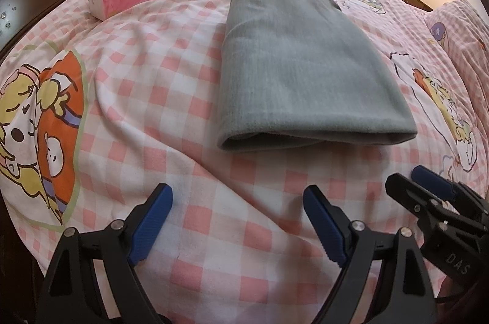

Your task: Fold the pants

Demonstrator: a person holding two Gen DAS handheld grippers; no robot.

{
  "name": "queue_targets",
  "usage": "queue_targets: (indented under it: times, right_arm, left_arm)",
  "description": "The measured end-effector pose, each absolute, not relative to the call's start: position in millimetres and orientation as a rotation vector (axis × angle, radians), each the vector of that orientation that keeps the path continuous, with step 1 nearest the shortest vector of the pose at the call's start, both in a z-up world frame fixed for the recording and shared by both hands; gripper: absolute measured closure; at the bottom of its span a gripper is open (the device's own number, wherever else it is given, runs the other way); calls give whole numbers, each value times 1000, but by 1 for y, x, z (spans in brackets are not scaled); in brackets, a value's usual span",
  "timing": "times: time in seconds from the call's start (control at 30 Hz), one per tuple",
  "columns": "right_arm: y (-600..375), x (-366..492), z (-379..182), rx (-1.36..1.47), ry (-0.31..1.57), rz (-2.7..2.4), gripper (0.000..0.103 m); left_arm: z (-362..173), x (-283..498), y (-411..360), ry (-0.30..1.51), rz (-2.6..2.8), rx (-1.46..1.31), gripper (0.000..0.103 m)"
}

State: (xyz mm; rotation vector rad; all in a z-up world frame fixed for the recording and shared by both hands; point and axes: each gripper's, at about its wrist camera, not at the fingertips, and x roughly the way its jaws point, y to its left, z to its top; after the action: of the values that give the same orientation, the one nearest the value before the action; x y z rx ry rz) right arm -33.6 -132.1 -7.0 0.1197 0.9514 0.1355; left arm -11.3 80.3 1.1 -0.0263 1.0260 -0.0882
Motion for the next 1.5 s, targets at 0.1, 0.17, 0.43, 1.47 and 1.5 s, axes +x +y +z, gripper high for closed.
queue_targets:
  times: [0.1,0.17,0.43,1.47,1.5]
  right_arm:
    - [-132,-34,-7,119,952,136,41]
    - [-132,-34,-7,119,951,136,41]
    - [-132,-34,-7,121,952,135,41]
    - [-131,-34,-8,121,952,134,41]
    - [-131,-34,-8,121,952,134,41]
  left_arm:
    - [0,-11,81,1025,-88,-27,13]
    - [1,-11,80,1026,-89,-27,13]
    - [0,-11,81,1026,-88,-26,13]
    - [-2,-11,80,1031,-84,-23,13]
    - [-2,-11,80,1031,-84,-23,13]
